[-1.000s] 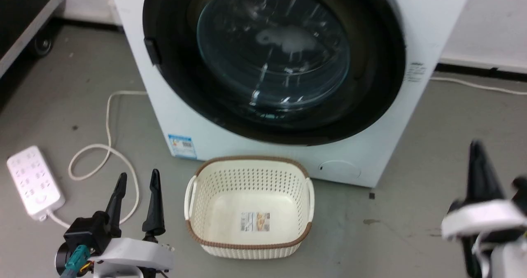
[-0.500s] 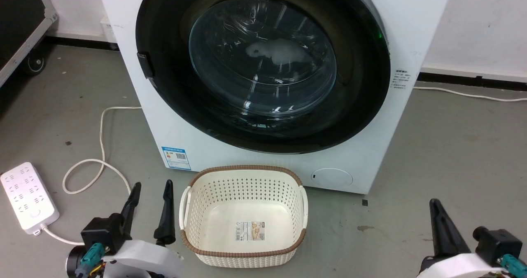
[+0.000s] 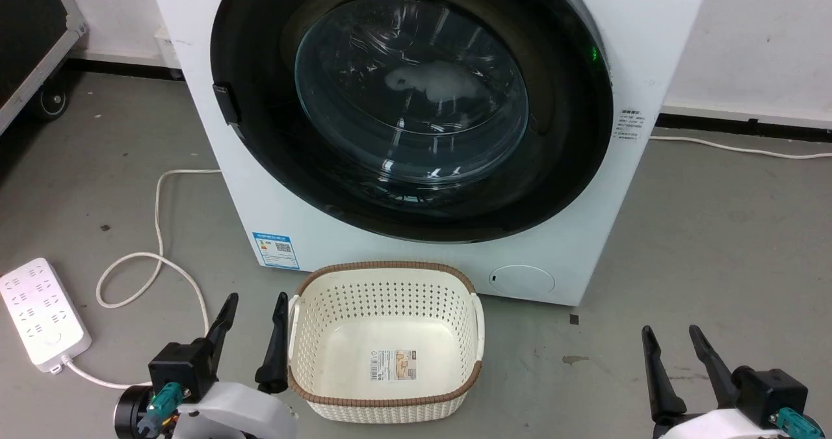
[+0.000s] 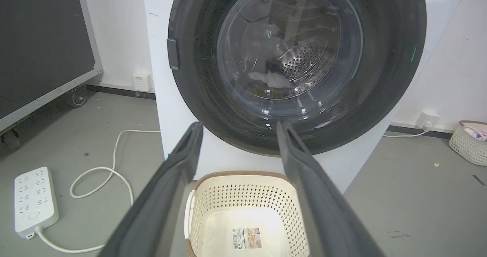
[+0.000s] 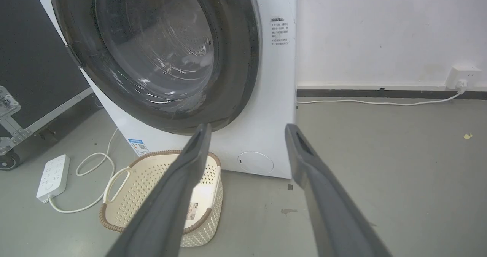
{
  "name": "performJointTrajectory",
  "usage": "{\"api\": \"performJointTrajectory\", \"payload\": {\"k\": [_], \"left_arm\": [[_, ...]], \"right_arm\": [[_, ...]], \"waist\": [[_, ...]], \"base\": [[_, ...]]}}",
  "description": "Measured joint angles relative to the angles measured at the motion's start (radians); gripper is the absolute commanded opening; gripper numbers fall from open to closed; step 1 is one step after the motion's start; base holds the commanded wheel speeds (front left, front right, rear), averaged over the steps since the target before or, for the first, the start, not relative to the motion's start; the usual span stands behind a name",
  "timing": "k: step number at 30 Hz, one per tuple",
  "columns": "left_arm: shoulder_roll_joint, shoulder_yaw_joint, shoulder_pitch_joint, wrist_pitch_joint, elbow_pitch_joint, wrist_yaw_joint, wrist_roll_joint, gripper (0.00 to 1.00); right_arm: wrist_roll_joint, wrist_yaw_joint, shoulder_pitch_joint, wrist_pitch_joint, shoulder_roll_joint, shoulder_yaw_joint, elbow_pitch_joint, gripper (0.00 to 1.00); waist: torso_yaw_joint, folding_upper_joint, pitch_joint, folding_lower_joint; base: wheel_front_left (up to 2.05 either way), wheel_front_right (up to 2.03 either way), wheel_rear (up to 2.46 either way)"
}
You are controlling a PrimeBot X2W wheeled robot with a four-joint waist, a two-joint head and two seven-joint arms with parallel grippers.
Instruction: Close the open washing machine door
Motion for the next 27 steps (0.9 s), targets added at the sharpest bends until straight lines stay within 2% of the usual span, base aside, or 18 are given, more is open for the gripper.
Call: {"api": "performJointTrajectory", "payload": {"k": [27], "left_arm": [[0.002,-0.013,-0.014,0.037,0.01,0.018,-0.027,1.0]], "right_arm": [[0.002,0.0,0.0,0.001,0.0,0.021,-0.013,1.0]], "waist": [[0.006,0.0,-0.001,0.0001]], "base": [[0.0,0.0,0.0]]}}
